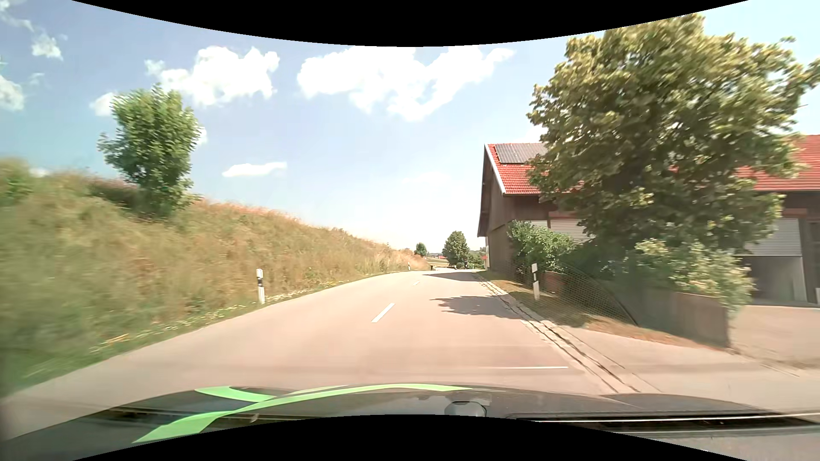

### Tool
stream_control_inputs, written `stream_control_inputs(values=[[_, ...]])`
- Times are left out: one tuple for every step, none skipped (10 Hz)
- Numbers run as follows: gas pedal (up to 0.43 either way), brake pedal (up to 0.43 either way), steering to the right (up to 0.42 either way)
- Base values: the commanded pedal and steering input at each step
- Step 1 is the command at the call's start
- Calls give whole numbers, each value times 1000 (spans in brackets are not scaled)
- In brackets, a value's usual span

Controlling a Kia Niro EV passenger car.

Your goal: Follow the waypoints while adhering to traffic rules and regulations

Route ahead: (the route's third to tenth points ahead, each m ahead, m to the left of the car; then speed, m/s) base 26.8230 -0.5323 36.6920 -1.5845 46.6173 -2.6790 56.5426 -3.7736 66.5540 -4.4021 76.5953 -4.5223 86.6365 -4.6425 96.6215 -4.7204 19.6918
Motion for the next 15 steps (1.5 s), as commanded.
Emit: stream_control_inputs(values=[[228,0,16],[240,0,16],[240,0,16],[248,0,16],[248,0,16],[248,0,16],[248,0,15],[240,0,13],[228,0,11],[228,0,11],[228,0,11],[240,0,11],[240,0,10],[240,0,10],[240,0,9]])
